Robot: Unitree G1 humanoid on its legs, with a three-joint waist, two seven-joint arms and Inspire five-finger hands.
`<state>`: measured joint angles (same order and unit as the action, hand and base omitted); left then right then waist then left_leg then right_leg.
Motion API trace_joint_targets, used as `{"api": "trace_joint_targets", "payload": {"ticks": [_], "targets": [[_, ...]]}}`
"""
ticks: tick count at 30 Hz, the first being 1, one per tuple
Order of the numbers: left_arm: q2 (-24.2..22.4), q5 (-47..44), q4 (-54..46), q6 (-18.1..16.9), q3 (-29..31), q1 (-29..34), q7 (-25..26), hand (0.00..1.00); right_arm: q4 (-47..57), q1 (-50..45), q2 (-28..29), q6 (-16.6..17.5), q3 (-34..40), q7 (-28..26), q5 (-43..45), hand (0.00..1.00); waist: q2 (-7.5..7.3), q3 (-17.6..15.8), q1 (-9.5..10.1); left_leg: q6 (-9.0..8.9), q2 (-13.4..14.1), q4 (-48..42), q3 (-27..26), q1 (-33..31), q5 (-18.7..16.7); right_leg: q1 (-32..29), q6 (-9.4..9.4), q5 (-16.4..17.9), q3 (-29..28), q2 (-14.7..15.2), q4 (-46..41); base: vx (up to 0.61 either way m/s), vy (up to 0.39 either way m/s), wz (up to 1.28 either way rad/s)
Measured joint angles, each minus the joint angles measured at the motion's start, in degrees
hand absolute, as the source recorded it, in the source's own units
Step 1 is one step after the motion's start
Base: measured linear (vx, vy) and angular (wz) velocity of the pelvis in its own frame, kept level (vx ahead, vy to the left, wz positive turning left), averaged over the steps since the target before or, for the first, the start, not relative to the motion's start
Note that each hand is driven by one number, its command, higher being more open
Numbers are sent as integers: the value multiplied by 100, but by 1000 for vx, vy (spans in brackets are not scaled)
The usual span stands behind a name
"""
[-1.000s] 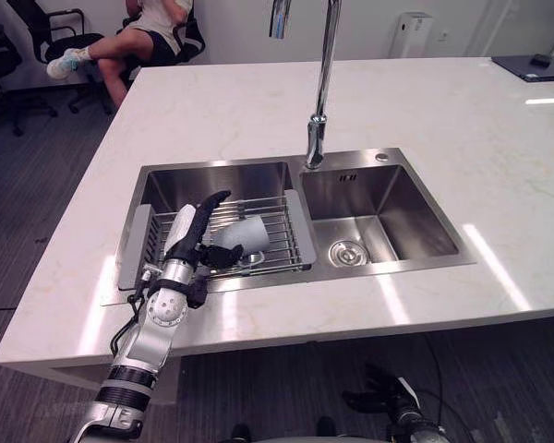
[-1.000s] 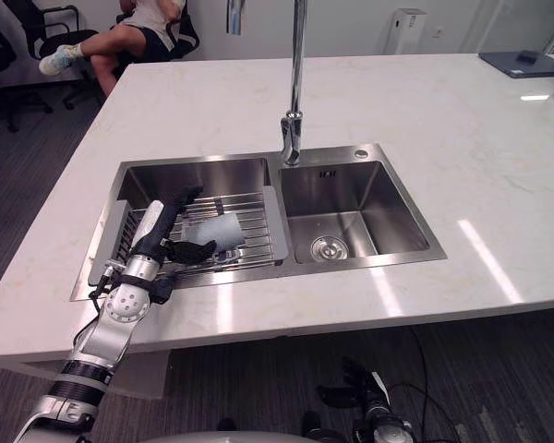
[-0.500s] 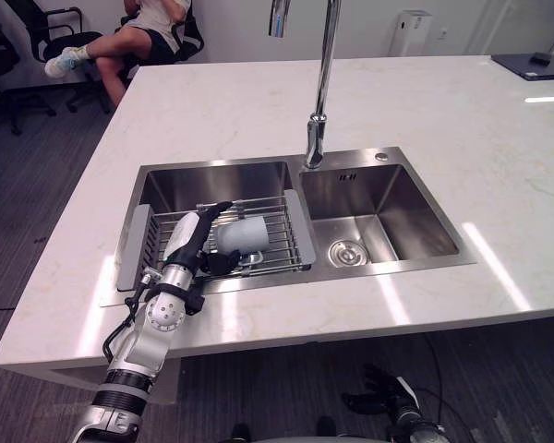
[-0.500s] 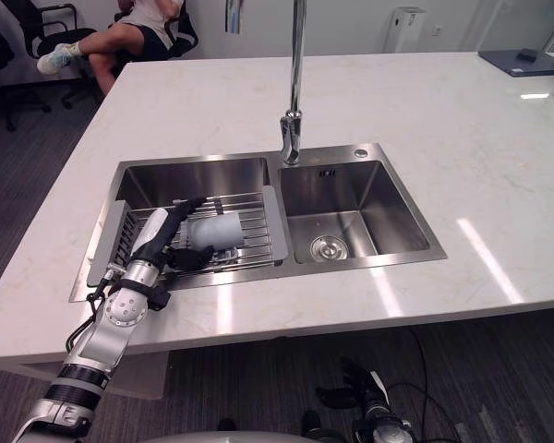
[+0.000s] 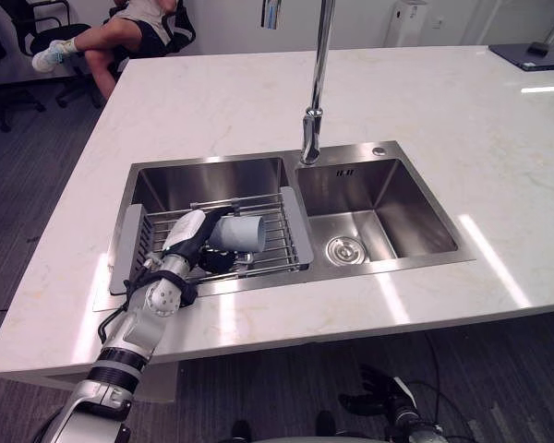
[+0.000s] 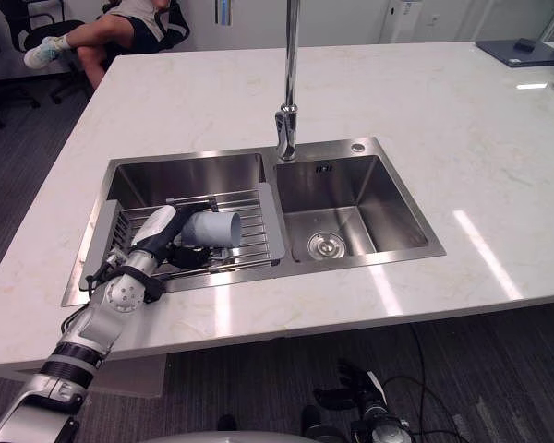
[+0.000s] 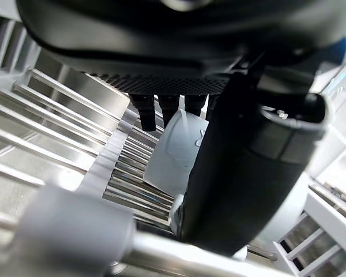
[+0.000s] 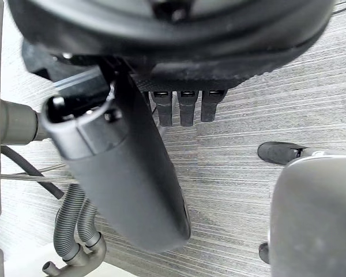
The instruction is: Walk over to the sink, pick up the cup, carry it to the dishwasher, place the cup inside the dishwasher, then close the dishwasher door
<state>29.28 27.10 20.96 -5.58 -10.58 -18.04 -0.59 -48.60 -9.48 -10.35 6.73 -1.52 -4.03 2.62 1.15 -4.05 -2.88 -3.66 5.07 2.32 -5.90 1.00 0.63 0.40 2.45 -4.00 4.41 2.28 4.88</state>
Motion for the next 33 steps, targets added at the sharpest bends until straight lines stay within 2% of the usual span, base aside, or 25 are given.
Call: {"api": "trace_joint_targets", "payload": {"ticks": [4, 5, 16, 24, 30, 33], "targets": [[122, 116, 0, -23, -75, -19, -12, 90, 0, -11, 0, 0, -10, -8, 0, 90, 4, -2, -5, 0, 2, 1, -52, 0, -2, -31, 7, -9, -55, 0, 1, -24, -1, -7], [190, 141, 2, -31, -142, -60, -17, 30, -19, -23, 0, 0, -12, -8, 0, 90, 4, -3, -5, 1, 1, 2, -71, 0, -3, -41, 11, -14, -70, 2, 1, -23, 0, -7], [259, 331, 61, -98, -215, -263, 16, 30, -51, -7, -2, 0, -117, -3, -6, 90, 12, -7, -89, 4, -14, 29, -92, 13, -2, -51, 17, -18, -82, 13, 1, -3, 0, -1], [241, 112, 137, -95, -202, -247, 26, 30, -104, -1, -3, 0, -111, -3, -55, 90, 12, -7, -95, 8, -19, 34, -85, 49, 0, -14, 18, -18, -75, 19, 2, 0, 0, 0], [-204, -686, 86, -28, 215, 58, 134, 30, -176, 0, -2, -20, -93, 8, -54, 90, 13, -7, -82, 13, -27, 40, -34, 64, 4, 31, 20, -16, -28, 25, 2, 0, 0, 4], [-477, -1224, -250, 20, 463, 428, 239, 30, -179, -5, 52, -31, 45, 16, -54, 90, 13, -8, -42, 15, -26, 40, -21, 67, 5, 42, 20, -16, -14, 25, 1, 0, 0, 1]]}}
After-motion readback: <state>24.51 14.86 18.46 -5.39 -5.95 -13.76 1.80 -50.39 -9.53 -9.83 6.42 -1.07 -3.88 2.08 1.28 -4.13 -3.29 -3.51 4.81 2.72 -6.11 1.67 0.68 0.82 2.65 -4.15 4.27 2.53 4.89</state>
